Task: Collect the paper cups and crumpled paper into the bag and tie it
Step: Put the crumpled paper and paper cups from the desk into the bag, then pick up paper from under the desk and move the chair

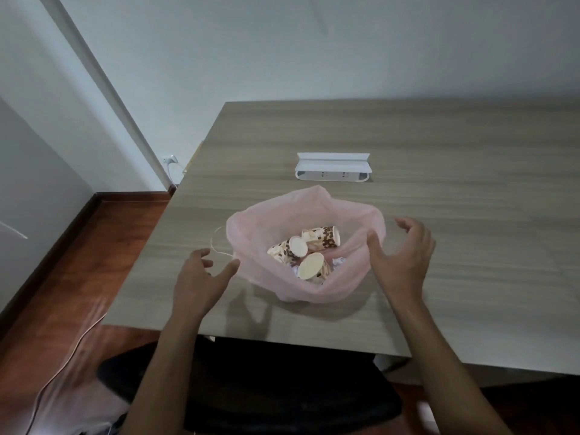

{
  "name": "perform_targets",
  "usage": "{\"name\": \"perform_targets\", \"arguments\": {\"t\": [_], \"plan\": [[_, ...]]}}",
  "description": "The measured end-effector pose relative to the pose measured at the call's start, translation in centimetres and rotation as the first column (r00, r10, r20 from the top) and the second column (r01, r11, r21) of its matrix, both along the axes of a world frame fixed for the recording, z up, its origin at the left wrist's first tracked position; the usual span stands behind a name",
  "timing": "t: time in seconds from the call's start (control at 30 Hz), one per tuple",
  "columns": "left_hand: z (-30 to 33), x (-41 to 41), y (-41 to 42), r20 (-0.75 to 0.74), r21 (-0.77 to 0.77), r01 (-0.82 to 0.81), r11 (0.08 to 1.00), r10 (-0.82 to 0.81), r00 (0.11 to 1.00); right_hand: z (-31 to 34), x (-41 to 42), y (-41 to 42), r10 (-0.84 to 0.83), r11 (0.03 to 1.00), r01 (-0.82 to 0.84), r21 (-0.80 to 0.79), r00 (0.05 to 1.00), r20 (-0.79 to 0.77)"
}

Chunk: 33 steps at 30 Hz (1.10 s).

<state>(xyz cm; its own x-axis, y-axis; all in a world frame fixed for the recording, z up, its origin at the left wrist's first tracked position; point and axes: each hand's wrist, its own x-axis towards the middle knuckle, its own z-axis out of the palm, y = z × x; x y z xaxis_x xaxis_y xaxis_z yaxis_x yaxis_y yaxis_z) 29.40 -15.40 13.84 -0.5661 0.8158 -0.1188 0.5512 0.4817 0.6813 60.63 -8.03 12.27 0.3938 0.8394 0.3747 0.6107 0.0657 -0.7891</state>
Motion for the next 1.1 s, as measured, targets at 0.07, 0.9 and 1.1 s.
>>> {"name": "perform_targets", "arguments": {"t": [0.07,0.9,1.1], "plan": [[-0.1,0.2,-2.6,-0.029,-0.06,0.057,0.997,-0.059,0.998,-0.4,-0.5,-2.4,-0.013,0.999,0.011,-0.034,0.999,-0.053],[-1.7,2.7,-25.4,-0.566,-0.397,0.097,0.913,-0.326,0.757,-1.0,-1.9,-26.4,0.535,0.831,-0.391,-0.395,0.757,0.377],[-2.5,0.3,-30.3,-0.615,-0.368,0.054,0.928,-0.287,0.734,-1.4,-3.6,-32.0,0.675,0.71,-0.5,-0.496,0.685,0.276]]}}
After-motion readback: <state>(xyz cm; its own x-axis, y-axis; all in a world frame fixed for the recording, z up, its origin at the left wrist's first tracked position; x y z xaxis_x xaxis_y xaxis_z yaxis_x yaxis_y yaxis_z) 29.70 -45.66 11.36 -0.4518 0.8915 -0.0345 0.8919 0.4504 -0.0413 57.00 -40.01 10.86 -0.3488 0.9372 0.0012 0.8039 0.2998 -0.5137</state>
